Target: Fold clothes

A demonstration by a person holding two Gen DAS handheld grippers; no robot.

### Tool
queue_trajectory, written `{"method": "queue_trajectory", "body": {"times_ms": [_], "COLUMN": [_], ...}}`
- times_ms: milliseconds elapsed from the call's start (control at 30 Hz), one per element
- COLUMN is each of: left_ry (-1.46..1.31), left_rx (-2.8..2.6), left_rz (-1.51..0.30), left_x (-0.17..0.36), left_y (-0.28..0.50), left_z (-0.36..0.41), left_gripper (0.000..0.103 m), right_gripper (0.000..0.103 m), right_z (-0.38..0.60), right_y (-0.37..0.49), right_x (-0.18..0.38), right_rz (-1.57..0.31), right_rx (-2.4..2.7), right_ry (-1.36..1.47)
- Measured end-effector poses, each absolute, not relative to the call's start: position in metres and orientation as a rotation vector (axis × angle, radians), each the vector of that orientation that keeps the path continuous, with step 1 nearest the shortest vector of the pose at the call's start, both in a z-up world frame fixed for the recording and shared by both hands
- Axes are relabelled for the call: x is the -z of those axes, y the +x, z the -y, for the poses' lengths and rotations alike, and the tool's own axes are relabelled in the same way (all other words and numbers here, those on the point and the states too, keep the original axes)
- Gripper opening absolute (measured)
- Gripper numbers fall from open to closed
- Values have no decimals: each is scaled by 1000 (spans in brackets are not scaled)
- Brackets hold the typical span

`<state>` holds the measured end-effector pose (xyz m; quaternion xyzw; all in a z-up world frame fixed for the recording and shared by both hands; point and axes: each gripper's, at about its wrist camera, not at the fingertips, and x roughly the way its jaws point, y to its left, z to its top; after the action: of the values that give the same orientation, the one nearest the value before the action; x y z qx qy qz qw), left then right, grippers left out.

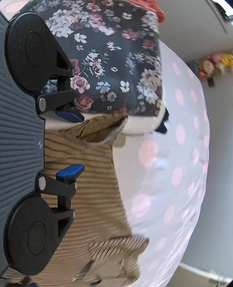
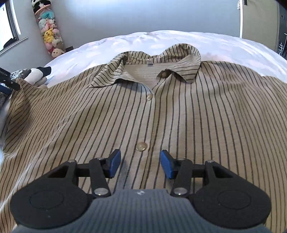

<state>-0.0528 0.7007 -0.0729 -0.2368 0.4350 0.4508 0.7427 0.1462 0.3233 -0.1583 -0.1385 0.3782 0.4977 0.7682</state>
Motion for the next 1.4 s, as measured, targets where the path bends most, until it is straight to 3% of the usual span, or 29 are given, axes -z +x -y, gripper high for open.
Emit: {"method": "queue_trajectory", "body": {"times_ms": [133,167,200,267,567,800,867,1000,1133,1167,1400], "left_ry": [-533,-536,-530,-530,-430,-455,-493,-524,-457,-451,-533], "left_rx": [-1026,-1034,-1039,-1018,-873,-812,-789,-730,-719,-733,-825], "left_rz": [-917,-908,-902,-890,-895,-1008,-1029,-1052,-1005,-990,-929], "left_x": [76,76,76,76,55,109,126,136,109,102,88], "left_y": [-56,-57,-57,-57,-13,46,55,58,34,25,-50], "left_z": [-703,-703,-703,-703,-683,-682,-683,-677,-663,-660,-638], "left_gripper": [43,36,19,1,1,1,2,25,37,45,52], "right_gripper": [53,53,53,53,53,53,53,53,53,53,53], "right_z": [-323,-323,-323,-323,-320,-318,-318,-319,-320,-320,-318], "right_y": [146,147,147,147,147,148,150,150,152,152,148], "right_x": [159,159,158,158,158,158,159,163,164,164,160], "right_rz": [-825,-827,-830,-837,-845,-843,-846,-847,-850,-855,-855], "right_rx": [-1085,-1088,-1093,-1098,-1104,-1122,-1127,-1135,-1138,-1137,-1142], "right_ry": [-300,-296,-287,-282,-268,-247,-235,-233,-219,-212,-215]}}
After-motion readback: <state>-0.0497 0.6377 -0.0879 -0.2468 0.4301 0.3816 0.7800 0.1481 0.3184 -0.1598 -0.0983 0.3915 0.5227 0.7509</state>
